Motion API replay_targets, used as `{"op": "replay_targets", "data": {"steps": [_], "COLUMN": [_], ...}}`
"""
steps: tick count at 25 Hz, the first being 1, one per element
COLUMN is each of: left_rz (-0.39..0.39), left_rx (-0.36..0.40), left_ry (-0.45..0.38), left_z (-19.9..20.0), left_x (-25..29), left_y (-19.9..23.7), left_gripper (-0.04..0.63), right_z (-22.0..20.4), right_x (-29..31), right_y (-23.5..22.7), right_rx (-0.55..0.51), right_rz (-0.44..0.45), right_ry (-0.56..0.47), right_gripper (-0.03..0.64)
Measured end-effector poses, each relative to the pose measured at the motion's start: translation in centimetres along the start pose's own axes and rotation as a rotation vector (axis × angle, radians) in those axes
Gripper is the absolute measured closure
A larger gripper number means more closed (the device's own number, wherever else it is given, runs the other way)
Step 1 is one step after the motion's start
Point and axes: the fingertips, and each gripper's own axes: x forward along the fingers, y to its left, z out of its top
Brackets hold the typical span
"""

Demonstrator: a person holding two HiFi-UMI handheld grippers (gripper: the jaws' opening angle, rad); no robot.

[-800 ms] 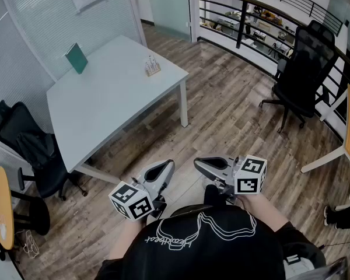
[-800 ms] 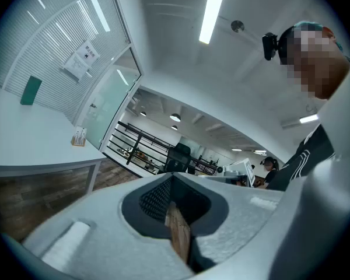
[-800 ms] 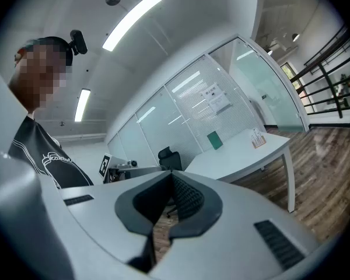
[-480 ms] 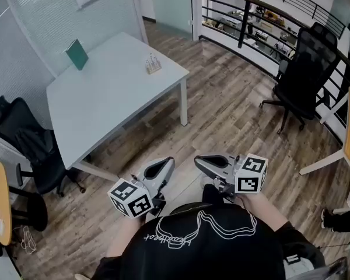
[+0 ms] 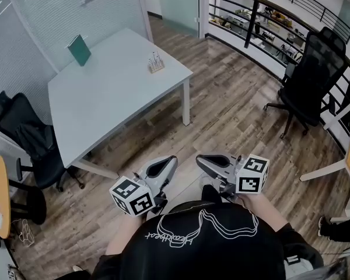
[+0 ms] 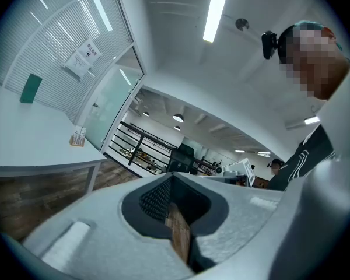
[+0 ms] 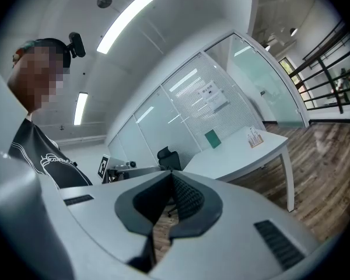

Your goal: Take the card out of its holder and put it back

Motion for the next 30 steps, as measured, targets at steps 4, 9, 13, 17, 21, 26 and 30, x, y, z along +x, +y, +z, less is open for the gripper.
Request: {"op": "replay_targets", "data": {"steps": [4,9,13,17,21,26,30], "left_rz": [0.009,0.051,0.082,0.11,0.125,0.149,0.155], "left_rx": [-0.021,-0.071,-0.104,-0.097,-0.062,-0.007,0.018], "left_ry": [-0.007,0.002,0.007,0.004,-0.007,-0.033,-0.042], "left_z": [0.3,0.5,1.0,2.6,4.7,6.8,8.0], "left_x": [2.5,6.3,10.1,14.0,17.6,20.6,21.8], "left_y": [1.7,4.9,7.4,9.5,10.3,10.7,11.1], "left_gripper": [0.581,0.581,0.581,0.581,0.581,0.581,0.581], "right_z": [1.1,2.3,4.0,6.9,9.9,12.4,13.6], "right_x": [0.1,0.6,0.9,1.1,0.2,-0.4,-0.1], "right_y": [-3.4,-8.1,-12.4,-16.3,-19.6,-22.1,-23.2], "right_rx": [0.035,0.076,0.093,0.082,0.063,0.033,0.014], "right_rz": [0.01,0.033,0.054,0.089,0.109,0.135,0.135], "right_ry": [0.01,0.036,0.055,0.06,0.051,0.049,0.047], "right_gripper": [0.607,0.607,0.607,0.607,0.607,0.607,0.607]}}
